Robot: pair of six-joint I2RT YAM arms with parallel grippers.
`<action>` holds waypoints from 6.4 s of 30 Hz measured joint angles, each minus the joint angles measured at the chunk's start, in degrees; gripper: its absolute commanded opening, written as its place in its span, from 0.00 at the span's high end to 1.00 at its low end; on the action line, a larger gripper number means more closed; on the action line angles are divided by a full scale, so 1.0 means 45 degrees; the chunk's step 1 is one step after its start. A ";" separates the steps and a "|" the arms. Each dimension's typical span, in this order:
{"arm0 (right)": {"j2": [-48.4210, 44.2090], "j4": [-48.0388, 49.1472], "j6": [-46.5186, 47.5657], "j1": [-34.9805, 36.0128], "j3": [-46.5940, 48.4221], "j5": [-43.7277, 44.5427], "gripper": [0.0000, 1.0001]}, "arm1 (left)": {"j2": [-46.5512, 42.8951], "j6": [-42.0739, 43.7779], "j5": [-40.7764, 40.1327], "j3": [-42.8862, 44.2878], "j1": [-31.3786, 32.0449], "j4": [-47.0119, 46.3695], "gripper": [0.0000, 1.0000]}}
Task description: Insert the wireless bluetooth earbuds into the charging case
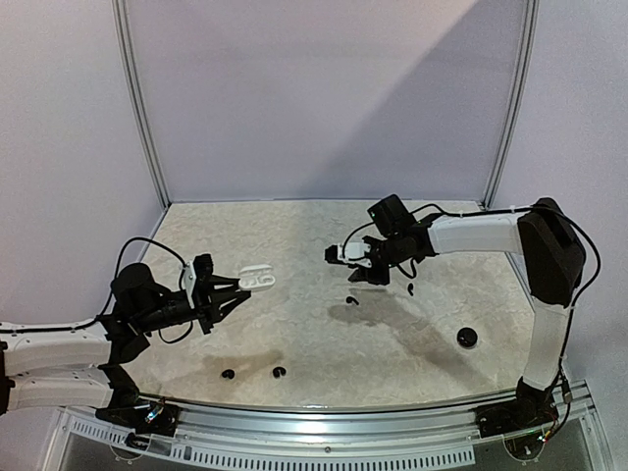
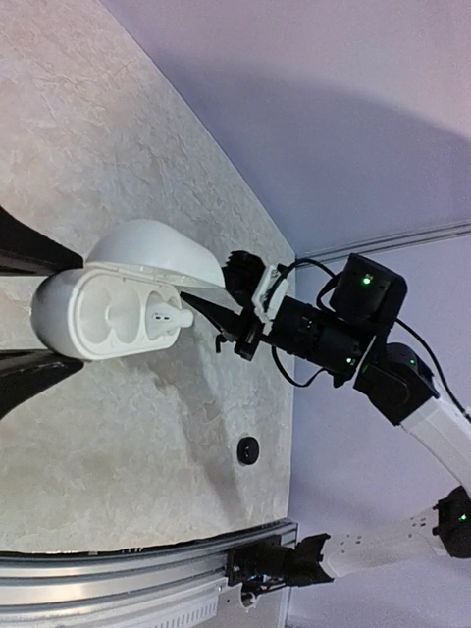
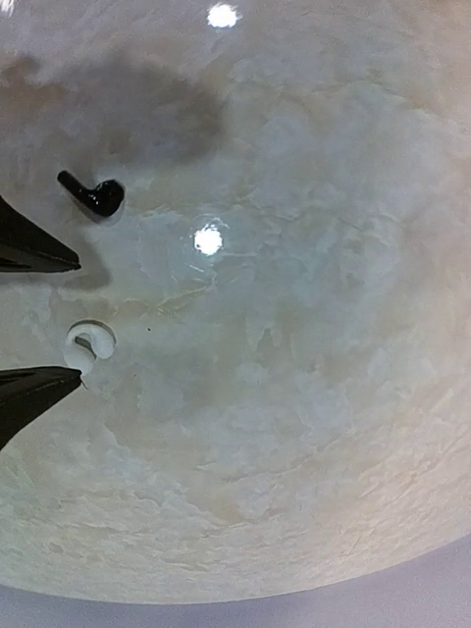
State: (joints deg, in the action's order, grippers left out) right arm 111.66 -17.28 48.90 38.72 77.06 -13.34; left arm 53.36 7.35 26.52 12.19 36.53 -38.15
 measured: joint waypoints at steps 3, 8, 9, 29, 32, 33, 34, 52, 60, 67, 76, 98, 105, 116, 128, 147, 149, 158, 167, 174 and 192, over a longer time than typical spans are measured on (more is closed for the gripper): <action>0.0525 0.0165 0.1953 -0.0034 0.0000 0.0408 0.67 | 0.0063 0.0029 0.0000 0.0000 -0.0015 0.0005 1.00; 0.1273 0.0223 0.4099 -0.0039 0.0010 0.1078 0.72 | 0.0097 0.0034 0.0000 0.0000 -0.0039 0.0015 1.00; 0.1423 0.0194 0.4371 -0.0039 0.0058 0.1205 0.72 | 0.0107 0.0034 0.0000 0.0000 -0.0044 0.0015 1.00; 0.1802 0.0287 0.6125 -0.0058 0.0389 0.2225 0.73 | 0.0131 0.0141 0.0010 0.0000 -0.0073 0.0015 1.00; 0.1802 0.0272 0.6241 -0.0112 0.0384 0.2191 0.74 | 0.0131 0.0180 0.0010 0.0000 -0.0073 0.0015 1.00; 0.1802 0.0262 0.6280 -0.0136 0.0384 0.2186 0.75 | 0.0131 0.0185 0.0010 0.0000 -0.0073 0.0015 1.00; 0.1802 0.0248 0.6314 -0.0151 0.0384 0.2186 0.76 | 0.0131 0.0189 0.0010 0.0000 -0.0078 0.0015 1.00; 0.2118 0.0573 0.6601 -0.0204 0.0831 0.2176 0.80 | 0.0141 0.0233 0.0010 0.0000 -0.0078 0.0015 1.00; 0.2545 0.0641 0.6615 -0.0209 0.1379 0.2205 0.86 | 0.0146 0.0233 0.0010 0.0000 -0.0078 0.0015 1.00; 0.2652 0.0291 0.6479 -0.0209 0.1744 0.2225 0.90 | 0.0146 0.0233 0.0010 0.0000 -0.0102 0.0015 1.00; 0.2657 -0.1044 0.5945 -0.0204 0.2317 0.2259 0.95 | 0.0160 0.0248 0.0015 0.0000 -0.0112 0.0015 1.00; 0.4201 -1.0962 -0.0923 0.0806 0.6343 0.6353 0.96 | 0.0238 0.0287 0.0321 0.0000 -0.0136 0.0019 1.00; 0.4376 -1.1234 -0.1326 0.0811 0.6577 0.6494 0.85 | 0.0228 0.0330 0.0350 0.0000 -0.0136 0.0019 1.00; 0.4546 -1.1074 -0.1452 0.0811 0.6567 0.6436 0.80 | 0.0228 0.0364 0.0350 0.0000 -0.0136 0.0019 1.00; 0.4546 -1.1021 -0.1452 0.0811 0.6523 0.6441 0.79 | 0.0228 0.0364 0.0350 0.0000 -0.0136 0.0019 1.00; 0.4425 -1.1021 -0.1477 0.0811 0.6295 0.6450 0.77 | 0.0228 0.0461 0.0398 0.0000 -0.0136 0.0087 1.00; 0.4396 -1.1021 -0.1481 0.0811 0.6290 0.6450 0.77 | 0.0228 0.0466 0.0398 0.0000 -0.0136 0.0097 1.00; 0.4167 -1.1016 -0.1481 0.0806 0.6285 0.6455 0.82 | 0.0228 0.0466 0.0466 0.0000 -0.0136 0.0131 1.00; 0.4109 -1.1035 -0.1530 0.0801 0.6139 0.6450 0.92 | 0.0228 0.0471 0.0529 0.0000 -0.0136 0.0170 1.00; 0.4061 -1.1152 -0.1690 0.0801 0.6139 0.6460 1.00 | 0.0228 0.0471 0.0534 0.0000 -0.0131 0.0170 1.00; 0.0262 -1.0904 -0.3011 0.1457 0.9680 0.5003 1.00 | 0.1039 0.0520 0.0719 0.0471 0.0019 -0.0185 1.00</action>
State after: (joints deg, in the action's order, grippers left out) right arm 112.84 -66.35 35.35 45.28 120.62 9.17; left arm 58.04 9.69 29.76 14.31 36.62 -38.98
